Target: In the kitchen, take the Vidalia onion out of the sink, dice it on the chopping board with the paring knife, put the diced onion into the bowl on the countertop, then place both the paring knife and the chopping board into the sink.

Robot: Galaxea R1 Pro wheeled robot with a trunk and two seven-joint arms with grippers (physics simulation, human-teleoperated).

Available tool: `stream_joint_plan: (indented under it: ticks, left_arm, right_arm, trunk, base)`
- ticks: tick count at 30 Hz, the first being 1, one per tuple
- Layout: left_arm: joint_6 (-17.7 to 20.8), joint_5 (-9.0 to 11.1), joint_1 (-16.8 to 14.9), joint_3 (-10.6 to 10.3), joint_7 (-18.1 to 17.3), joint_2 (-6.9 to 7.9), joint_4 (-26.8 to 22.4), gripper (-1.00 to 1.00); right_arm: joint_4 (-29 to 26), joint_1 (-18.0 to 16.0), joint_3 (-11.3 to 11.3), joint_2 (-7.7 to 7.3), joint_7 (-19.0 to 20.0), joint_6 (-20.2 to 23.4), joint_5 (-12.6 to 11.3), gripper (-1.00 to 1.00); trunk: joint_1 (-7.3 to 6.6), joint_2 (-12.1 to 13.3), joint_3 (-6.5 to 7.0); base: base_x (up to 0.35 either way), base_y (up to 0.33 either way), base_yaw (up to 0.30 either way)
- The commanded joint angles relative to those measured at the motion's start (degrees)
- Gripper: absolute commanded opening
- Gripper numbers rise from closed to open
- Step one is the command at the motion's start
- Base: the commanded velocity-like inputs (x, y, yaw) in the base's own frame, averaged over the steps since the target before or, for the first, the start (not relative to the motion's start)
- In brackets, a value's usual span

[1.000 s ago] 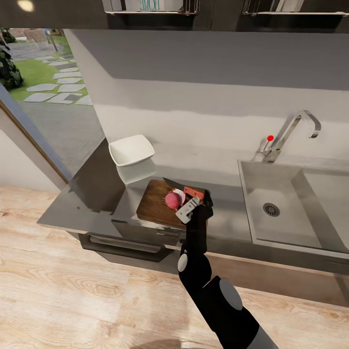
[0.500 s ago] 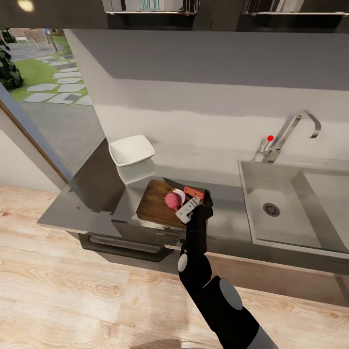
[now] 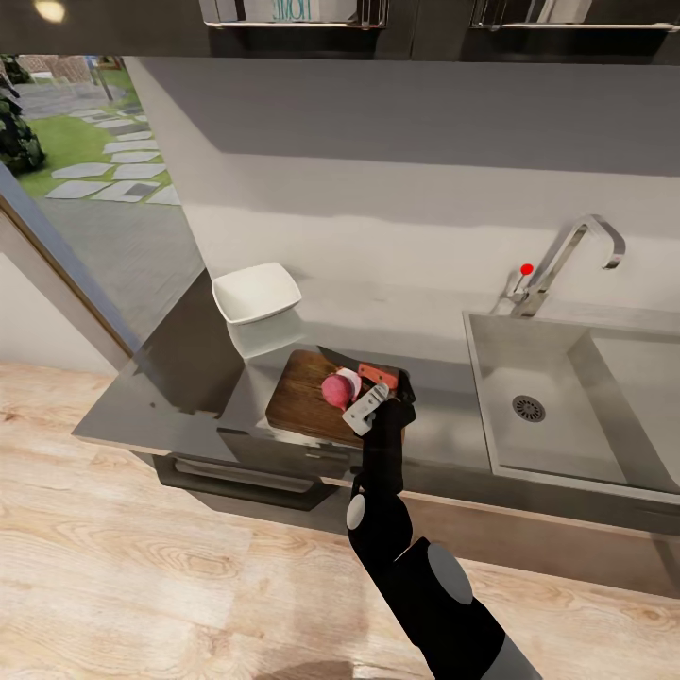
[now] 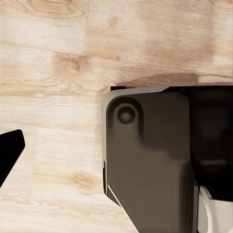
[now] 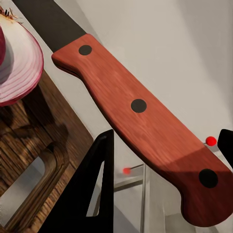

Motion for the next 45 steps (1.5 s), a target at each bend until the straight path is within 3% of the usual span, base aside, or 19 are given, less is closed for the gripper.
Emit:
stream_joint_plan:
  ticks: [1,45]
  left_arm:
    - [-0.1,0.4,0.0,-0.1,0.0,0.05,0.0,1.0]
    - [-0.1,0.4,0.0,-0.1,0.0,0.05,0.0,1.0]
  right_arm:
    - [0.0,0.0,0.1,0.0,0.0,0.4,0.1,-1.0]
    - [0.0,0.0,0.1,0.0,0.0,0.4,0.1,-1.0]
  trunk:
    - [0.03,-0.1,-0.08]
    - [0.03,-0.1,-0.22]
  base:
    - [0.0,0.0,0.0]
    - [0.0,0.0,0.0]
